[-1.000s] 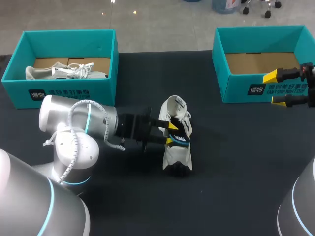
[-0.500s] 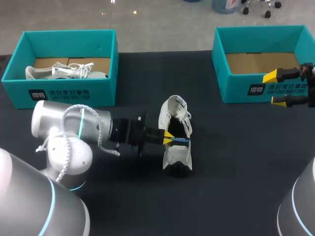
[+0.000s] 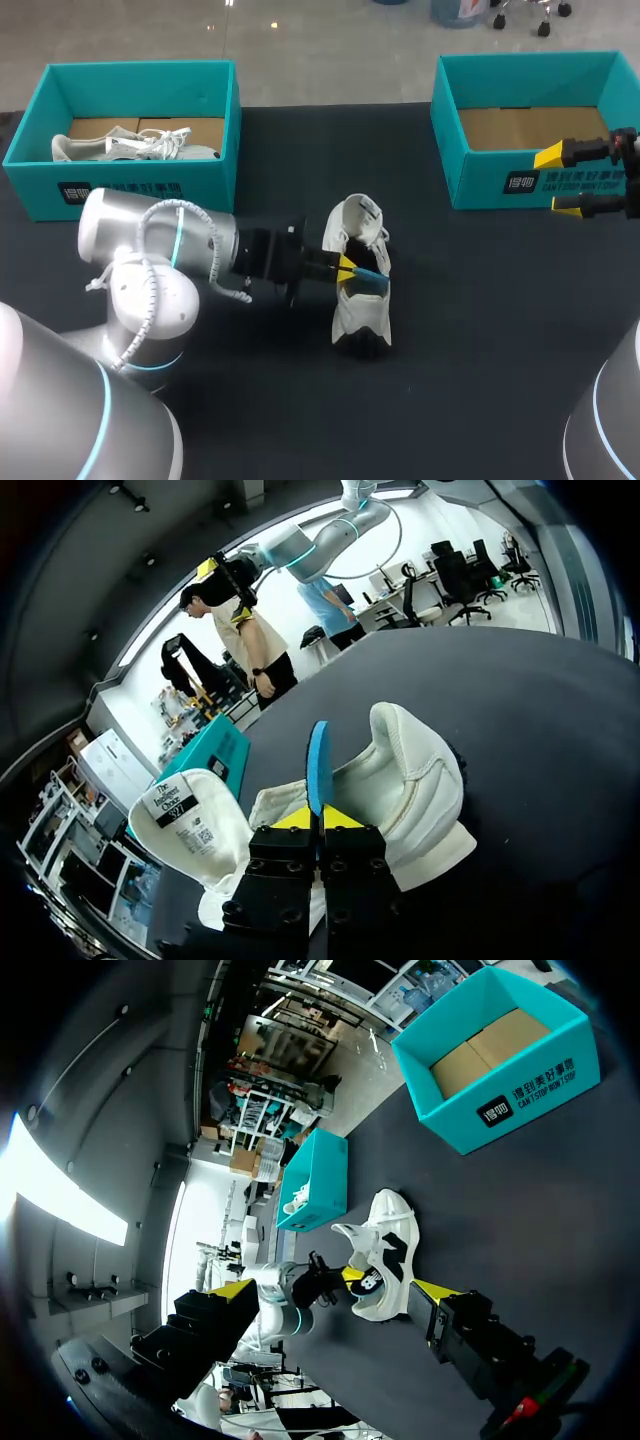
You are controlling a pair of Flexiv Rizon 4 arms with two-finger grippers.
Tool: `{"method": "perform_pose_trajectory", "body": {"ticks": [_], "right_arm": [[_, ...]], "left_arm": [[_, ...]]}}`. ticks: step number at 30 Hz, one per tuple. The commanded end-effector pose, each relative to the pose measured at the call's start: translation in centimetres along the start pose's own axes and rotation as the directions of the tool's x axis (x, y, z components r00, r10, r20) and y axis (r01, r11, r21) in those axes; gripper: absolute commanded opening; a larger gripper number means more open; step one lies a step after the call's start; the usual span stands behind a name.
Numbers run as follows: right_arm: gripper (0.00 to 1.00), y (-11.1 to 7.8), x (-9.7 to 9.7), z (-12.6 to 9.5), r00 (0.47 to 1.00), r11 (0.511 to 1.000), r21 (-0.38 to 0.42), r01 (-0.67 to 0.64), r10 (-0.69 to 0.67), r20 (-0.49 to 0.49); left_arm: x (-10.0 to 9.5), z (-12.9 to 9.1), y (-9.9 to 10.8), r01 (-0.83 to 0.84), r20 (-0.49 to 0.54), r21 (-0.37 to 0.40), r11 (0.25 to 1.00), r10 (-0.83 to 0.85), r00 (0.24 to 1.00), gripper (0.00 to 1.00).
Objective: Take the shoe out of the shoebox, open the shoe tongue, remove and reinsert the insole, then place the shoe into the shoebox
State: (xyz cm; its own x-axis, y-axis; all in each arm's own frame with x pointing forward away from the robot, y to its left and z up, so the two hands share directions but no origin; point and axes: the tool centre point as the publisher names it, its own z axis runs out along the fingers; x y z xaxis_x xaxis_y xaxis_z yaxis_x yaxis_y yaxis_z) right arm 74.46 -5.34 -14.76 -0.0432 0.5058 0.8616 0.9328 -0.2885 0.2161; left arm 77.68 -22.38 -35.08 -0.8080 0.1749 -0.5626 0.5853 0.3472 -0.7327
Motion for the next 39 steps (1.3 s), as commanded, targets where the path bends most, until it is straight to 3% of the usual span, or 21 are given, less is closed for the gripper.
{"method": "perform_pose_trajectory", "body": {"ticks": [1, 6, 10, 13, 15, 23, 33, 34, 35, 37, 39], "right_arm": [[1.0, -0.1, 0.0, 0.0, 1.0, 1.0, 0.0, -0.002, 0.002, 0.004], [1.0, -0.1, 0.0, 0.0, 1.0, 1.0, 0.0, -0.002, 0.002, 0.004], [1.0, -0.1, 0.0, 0.0, 1.0, 1.0, 0.0, -0.002, 0.002, 0.004], [1.0, -0.1, 0.0, 0.0, 1.0, 1.0, 0.0, -0.002, 0.002, 0.004], [1.0, -0.1, 0.0, 0.0, 1.0, 1.0, 0.0, -0.002, 0.002, 0.004], [1.0, -0.1, 0.0, 0.0, 1.0, 1.0, 0.0, -0.002, 0.002, 0.004], [1.0, -0.1, 0.0, 0.0, 1.0, 1.0, 0.0, -0.002, 0.002, 0.004], [1.0, -0.1, 0.0, 0.0, 1.0, 1.0, 0.0, -0.002, 0.002, 0.004], [1.0, -0.1, 0.0, 0.0, 1.0, 1.0, 0.0, -0.002, 0.002, 0.004], [1.0, -0.1, 0.0, 0.0, 1.0, 1.0, 0.0, -0.002, 0.002, 0.004], [1.0, -0.1, 0.0, 0.0, 1.0, 1.0, 0.0, -0.002, 0.002, 0.004]], "left_arm": [[0.8, -0.8, -0.9, -0.001, 0.009, 0.003, 1.0, 0.001, 1.0, 0.35], [1.5, -1.1, -1.7, -0.001, 0.008, 0.017, 1.0, 0.0, 1.0, 0.34], [1.9, -0.9, -1.7, 0.005, 0.0, 0.018, 1.0, -0.005, 1.0, 0.25], [2.0, -0.3, -1.4, 0.009, -0.013, 0.015, 1.0, -0.009, 1.0, 0.14], [2.0, 0.0, -1.1, 0.008, -0.021, 0.01, 1.0, -0.008, 1.0, 0.0], [1.5, 0.9, 0.0, 0.004, -0.044, -0.008, 1.0, -0.004, 0.999, 0.0], [1.7, 0.5, -0.4, 0.021, -0.045, 0.002, 1.0, -0.021, 0.999, 0.0], [1.8, 0.4, -0.3, 0.023, -0.044, 0.001, 1.0, -0.023, 0.999, 0.01], [1.9, 0.2, -0.4, 0.025, -0.042, -0.002, 1.0, -0.025, 0.999, 0.17], [2.0, -0.2, -0.6, 0.026, -0.029, -0.001, 1.0, -0.026, 0.999, 0.39], [2.0, -0.7, -0.8, 0.025, -0.023, -0.002, 1.0, -0.025, 0.999, 0.49]]}}
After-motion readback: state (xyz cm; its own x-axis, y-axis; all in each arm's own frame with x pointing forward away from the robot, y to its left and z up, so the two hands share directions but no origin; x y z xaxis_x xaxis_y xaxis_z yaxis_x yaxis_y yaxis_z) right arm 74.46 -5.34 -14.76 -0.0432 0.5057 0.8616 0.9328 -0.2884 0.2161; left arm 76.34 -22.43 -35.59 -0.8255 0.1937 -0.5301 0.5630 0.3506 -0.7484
